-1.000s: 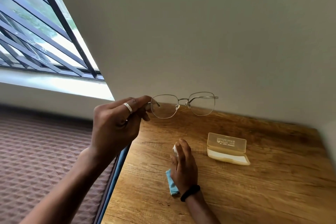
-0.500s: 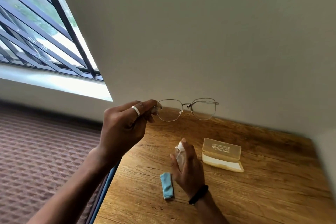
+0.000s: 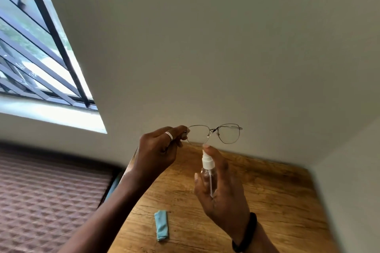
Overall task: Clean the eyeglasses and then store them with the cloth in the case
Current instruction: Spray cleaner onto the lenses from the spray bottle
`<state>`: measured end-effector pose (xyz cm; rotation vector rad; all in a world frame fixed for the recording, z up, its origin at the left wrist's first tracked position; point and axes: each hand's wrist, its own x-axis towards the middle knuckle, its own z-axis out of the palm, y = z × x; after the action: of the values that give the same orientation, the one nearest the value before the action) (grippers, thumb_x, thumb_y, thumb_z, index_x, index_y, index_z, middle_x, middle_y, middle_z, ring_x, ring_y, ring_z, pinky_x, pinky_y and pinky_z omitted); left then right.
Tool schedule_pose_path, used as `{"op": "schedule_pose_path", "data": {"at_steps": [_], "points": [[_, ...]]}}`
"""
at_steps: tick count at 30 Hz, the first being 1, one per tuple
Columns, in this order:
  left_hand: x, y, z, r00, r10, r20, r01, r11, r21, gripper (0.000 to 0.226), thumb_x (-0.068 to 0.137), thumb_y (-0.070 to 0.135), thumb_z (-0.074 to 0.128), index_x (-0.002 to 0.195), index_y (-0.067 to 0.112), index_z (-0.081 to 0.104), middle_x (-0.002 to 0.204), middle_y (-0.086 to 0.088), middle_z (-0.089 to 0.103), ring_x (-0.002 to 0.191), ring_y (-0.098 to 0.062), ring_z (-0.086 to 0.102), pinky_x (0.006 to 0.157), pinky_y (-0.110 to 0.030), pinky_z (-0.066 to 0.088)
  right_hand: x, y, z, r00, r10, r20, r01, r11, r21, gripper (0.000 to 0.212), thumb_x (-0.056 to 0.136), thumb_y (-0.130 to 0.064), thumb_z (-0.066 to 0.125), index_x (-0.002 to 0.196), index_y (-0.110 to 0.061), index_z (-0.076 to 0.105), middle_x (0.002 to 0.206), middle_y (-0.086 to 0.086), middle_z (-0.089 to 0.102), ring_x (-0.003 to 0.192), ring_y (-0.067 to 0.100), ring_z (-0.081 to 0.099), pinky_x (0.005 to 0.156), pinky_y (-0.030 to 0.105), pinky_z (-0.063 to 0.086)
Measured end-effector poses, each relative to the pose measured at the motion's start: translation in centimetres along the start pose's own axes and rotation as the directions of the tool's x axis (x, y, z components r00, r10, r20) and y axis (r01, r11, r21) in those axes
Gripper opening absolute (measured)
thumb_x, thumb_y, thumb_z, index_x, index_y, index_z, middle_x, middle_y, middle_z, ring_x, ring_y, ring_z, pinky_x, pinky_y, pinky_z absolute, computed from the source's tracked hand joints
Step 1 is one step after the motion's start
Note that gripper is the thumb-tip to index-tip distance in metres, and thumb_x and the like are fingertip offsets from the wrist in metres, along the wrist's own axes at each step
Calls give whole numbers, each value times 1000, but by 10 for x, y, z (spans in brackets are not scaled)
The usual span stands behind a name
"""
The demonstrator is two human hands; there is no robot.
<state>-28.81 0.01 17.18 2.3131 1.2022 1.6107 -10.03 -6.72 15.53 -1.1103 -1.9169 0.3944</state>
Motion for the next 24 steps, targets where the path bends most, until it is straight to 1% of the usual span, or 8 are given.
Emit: {"op": "schedule_pose_path", "data": {"at_steps": [4, 8, 11, 15, 17, 20, 22, 24], "points": [[4, 6, 14, 1000, 14, 10, -13, 1000, -11, 42, 76, -18, 70, 113, 2, 71, 90, -2, 76, 69, -8, 71, 61, -28, 60, 0, -9, -19, 1000, 16, 17, -15, 997, -79, 62, 95, -39, 52, 147, -42, 19, 89, -16, 54, 65, -2, 56, 53, 9, 45], [13, 16, 23, 999, 22, 28, -22, 1000, -14, 39, 78, -16, 68, 113, 1, 71, 91, -4, 76, 67, -6, 70, 60, -24, 60, 3, -9, -38, 999, 16, -35, -21, 987, -159, 59, 95, -35, 54, 143, -43, 21, 89, -16, 56, 62, -3, 56, 51, 9, 48], [17, 24, 27, 998, 30, 47, -30, 1000, -1, 40, 77, -17, 69, 113, 1, 71, 91, -3, 75, 67, -5, 70, 62, -19, 58, 2, -7, -49, 999, 11, -42, -20, 979, -204, 63, 93, -29, 59, 140, -44, 20, 96, -7, 63, 63, -5, 55, 52, 6, 45], [21, 31, 32, 998, 38, 55, -38, 999, 1, 34, 82, -9, 64, 113, 3, 71, 92, -2, 75, 68, -5, 70, 60, -22, 59, 3, -6, -60, 998, 8, -65, -21, 979, -202, 65, 95, -36, 54, 147, -44, 15, 104, -9, 62, 68, -8, 56, 58, 3, 45], [22, 36, 35, 997, 43, 66, -43, 999, -8, 32, 84, -4, 61, 113, 3, 71, 92, -2, 75, 69, -5, 70, 60, -23, 59, 3, -4, -65, 999, -1, -51, -10, 979, -206, 63, 96, -36, 53, 145, -47, 14, 101, -14, 56, 67, -8, 56, 56, 3, 44], [23, 42, 39, 996, 46, 79, -46, 999, -9, 31, 85, -2, 61, 113, 4, 71, 92, -1, 75, 69, -4, 70, 60, -24, 59, 0, 0, -69, 1000, -3, -28, -3, 977, -215, 59, 96, -34, 55, 139, -49, 16, 97, -14, 56, 66, -1, 58, 55, 7, 46], [23, 44, 42, 996, 43, 78, -41, 999, -22, 32, 85, -3, 61, 114, 4, 71, 93, -1, 75, 70, -4, 70, 59, -24, 59, -2, 2, -70, 1000, 5, -24, -10, 979, -204, 60, 96, -34, 55, 138, -50, 16, 93, -17, 55, 66, -1, 58, 55, 7, 45], [23, 46, 44, 996, 40, 82, -37, 999, -32, 33, 84, -3, 62, 115, 5, 71, 94, 0, 75, 70, -4, 70, 60, -24, 59, -4, 3, -73, 999, 24, -24, -27, 991, -134, 63, 96, -35, 55, 140, -54, 14, 85, -18, 56, 63, 2, 58, 55, 11, 48]]}}
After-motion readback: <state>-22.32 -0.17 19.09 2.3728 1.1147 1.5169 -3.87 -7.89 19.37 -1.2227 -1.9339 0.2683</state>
